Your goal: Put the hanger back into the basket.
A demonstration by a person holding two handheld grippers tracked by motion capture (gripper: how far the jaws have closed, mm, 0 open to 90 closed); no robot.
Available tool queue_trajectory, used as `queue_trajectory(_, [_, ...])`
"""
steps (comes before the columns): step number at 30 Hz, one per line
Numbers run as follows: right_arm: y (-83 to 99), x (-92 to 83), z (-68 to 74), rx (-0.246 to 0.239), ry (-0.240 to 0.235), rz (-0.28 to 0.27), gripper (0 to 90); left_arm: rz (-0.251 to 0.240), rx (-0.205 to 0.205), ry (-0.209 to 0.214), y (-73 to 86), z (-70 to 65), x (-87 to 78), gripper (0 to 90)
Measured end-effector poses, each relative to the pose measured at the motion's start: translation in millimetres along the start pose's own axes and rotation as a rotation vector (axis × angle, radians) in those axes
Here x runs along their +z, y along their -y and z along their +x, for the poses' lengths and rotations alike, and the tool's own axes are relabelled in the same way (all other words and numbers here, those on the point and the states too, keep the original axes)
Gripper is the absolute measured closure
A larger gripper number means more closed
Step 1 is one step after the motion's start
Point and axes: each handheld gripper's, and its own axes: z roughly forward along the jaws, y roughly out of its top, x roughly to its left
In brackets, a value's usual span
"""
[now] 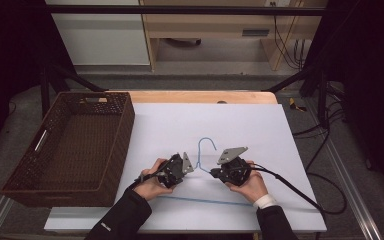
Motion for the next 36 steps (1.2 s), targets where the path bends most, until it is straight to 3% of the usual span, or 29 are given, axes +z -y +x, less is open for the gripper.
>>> queue_trajectory(4, [0.0,-1.7,0.4,-0.002,0.004,0.004,86.5,0.006,0.013,0.015,-0.4,-5.8,-3.7,85.7])
queue_trajectory(8, [-1.2,-7.1,1.4,0.009,-0.012,-0.029,88.0,0.001,-0.004,0.033,-0.1,-9.0,-8.2,86.3])
queue_trajectory(16, [-3.4,-23.0,1.6,0.019,0.010,-0.073,81.7,-0.045,-0.085,0.062,-0.1,-11.5,-19.6,86.6])
queue_trajectory(17, [-3.9,-28.9,1.2,0.029,0.016,-0.097,76.3,-0.050,-0.101,0.066,-0.1,-11.4,-23.5,86.6])
queue_trajectory(20, [-3.7,-36.7,0.8,0.043,0.031,-0.126,72.6,-0.066,-0.118,0.064,0.6,-11.4,-27.9,86.6])
queue_trajectory(21, [-2.8,-45.4,-1.3,0.063,0.039,-0.168,68.2,-0.078,-0.131,0.067,0.8,-11.5,-30.9,86.6])
queue_trajectory(25, [0.9,-62.1,-6.2,0.107,0.070,-0.231,59.2,-0.108,-0.153,0.066,0.5,-10.6,-41.4,86.7])
queue_trajectory(28, [3.1,-67.8,-8.3,0.129,0.085,-0.252,55.6,-0.133,-0.164,0.061,-0.5,-10.7,-47.3,86.7])
queue_trajectory(29, [5.8,-72.7,-10.5,0.153,0.110,-0.268,48.7,-0.134,-0.160,0.053,-1.0,-9.9,-51.6,86.7])
queue_trajectory(36, [16.8,-85.8,-19.5,0.213,0.185,-0.315,30.2,-0.157,-0.176,0.039,1.2,-4.2,-62.2,86.7])
